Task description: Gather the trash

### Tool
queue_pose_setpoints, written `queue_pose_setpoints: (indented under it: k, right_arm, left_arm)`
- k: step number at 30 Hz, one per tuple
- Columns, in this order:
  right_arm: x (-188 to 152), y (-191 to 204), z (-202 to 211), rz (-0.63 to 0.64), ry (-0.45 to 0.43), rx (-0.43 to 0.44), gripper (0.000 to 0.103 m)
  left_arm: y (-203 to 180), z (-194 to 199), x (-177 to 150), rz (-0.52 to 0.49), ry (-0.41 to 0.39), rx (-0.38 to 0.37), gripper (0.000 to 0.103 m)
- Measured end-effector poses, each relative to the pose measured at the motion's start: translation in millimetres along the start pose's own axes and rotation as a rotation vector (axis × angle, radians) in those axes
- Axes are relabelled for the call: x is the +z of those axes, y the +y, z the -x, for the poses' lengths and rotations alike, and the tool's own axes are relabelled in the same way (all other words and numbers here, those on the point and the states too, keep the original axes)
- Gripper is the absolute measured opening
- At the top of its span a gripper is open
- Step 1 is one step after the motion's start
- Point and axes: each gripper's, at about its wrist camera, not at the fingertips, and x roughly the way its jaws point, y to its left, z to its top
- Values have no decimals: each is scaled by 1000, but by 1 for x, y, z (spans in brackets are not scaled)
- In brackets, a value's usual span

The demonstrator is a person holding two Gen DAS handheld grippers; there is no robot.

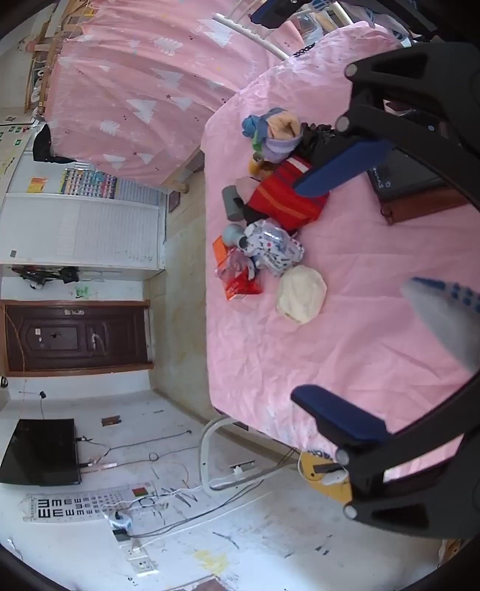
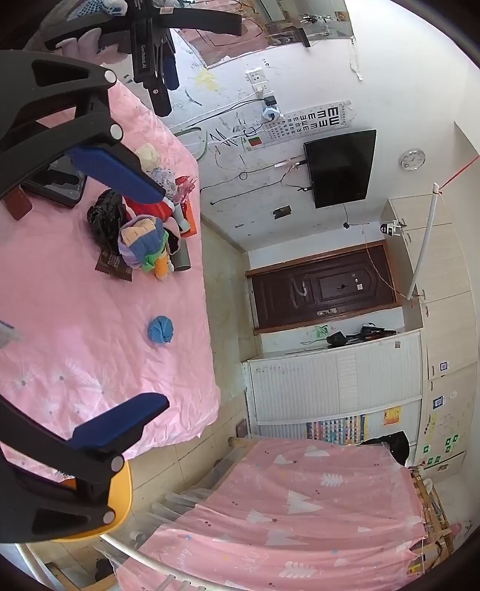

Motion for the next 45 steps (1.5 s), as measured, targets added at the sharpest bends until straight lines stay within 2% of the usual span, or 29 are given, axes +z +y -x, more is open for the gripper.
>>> queue_pose_setpoints:
  k: [45]
  right_arm:
    - [9, -4, 14, 6, -33, 2, 92]
  left_arm:
    - [-1, 6, 5, -3, -6, 17, 98]
